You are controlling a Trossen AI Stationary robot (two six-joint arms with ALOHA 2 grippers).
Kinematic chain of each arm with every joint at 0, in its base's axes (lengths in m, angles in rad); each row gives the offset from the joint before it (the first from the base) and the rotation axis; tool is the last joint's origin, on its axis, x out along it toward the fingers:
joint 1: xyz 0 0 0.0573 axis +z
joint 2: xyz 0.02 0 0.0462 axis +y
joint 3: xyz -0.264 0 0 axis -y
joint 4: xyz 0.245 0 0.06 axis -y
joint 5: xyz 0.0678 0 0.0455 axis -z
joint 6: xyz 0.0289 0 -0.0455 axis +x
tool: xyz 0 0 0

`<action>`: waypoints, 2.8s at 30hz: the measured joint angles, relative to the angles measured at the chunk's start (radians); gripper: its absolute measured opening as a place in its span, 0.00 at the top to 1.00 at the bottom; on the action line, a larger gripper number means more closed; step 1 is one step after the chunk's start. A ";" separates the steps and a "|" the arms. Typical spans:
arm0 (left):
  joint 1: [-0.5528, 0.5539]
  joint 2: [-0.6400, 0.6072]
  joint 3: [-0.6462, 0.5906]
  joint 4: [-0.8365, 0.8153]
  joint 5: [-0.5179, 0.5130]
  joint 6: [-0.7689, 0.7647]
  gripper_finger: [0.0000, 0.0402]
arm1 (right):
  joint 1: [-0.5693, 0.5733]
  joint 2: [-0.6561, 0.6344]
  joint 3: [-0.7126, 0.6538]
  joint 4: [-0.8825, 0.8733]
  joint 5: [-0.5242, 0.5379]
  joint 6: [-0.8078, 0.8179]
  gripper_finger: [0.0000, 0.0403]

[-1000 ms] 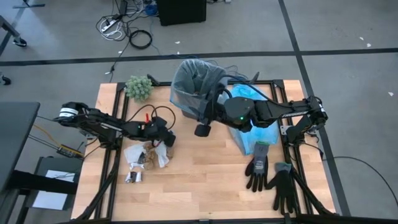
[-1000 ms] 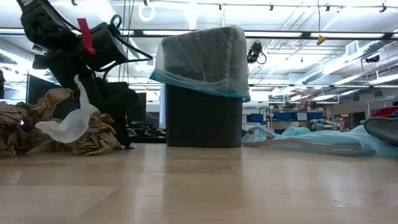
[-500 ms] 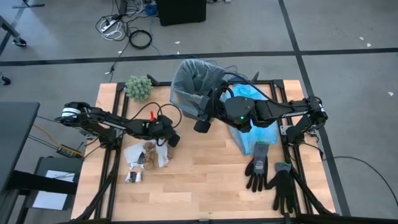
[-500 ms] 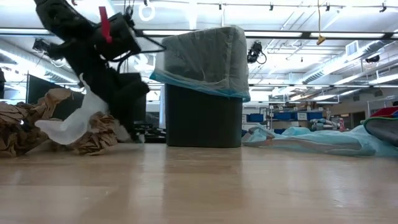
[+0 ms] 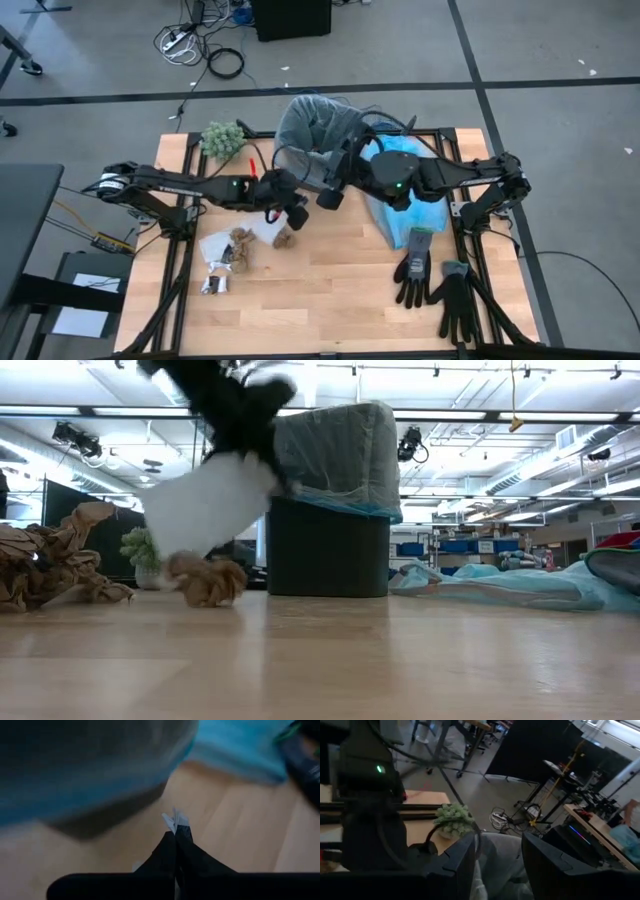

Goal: Place trash/remove bag and relplace
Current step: Put the white napkin into the trash bin

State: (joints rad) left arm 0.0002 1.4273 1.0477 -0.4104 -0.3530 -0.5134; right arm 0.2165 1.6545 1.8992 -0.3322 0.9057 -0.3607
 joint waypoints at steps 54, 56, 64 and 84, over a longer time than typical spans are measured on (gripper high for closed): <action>0.040 0.035 0.203 -0.509 0.077 -0.144 0.85 | -0.058 -0.070 -0.238 -0.443 -0.300 0.639 0.72; 0.042 0.032 0.238 -0.510 0.083 -0.121 0.92 | -0.057 -0.070 -0.238 -0.409 -0.300 0.628 0.72; 0.045 0.030 0.485 -0.555 0.064 -0.012 0.98 | -0.026 -0.071 -0.219 -0.396 -0.298 0.579 0.72; 0.313 0.125 0.789 0.082 -0.098 0.384 0.99 | 0.021 -0.072 -0.218 -0.335 -0.277 0.548 0.72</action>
State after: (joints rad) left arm 0.3135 1.5518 1.8366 -0.3280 -0.4512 -0.1297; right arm 0.2377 1.5826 1.6814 -0.6668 0.6285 0.1869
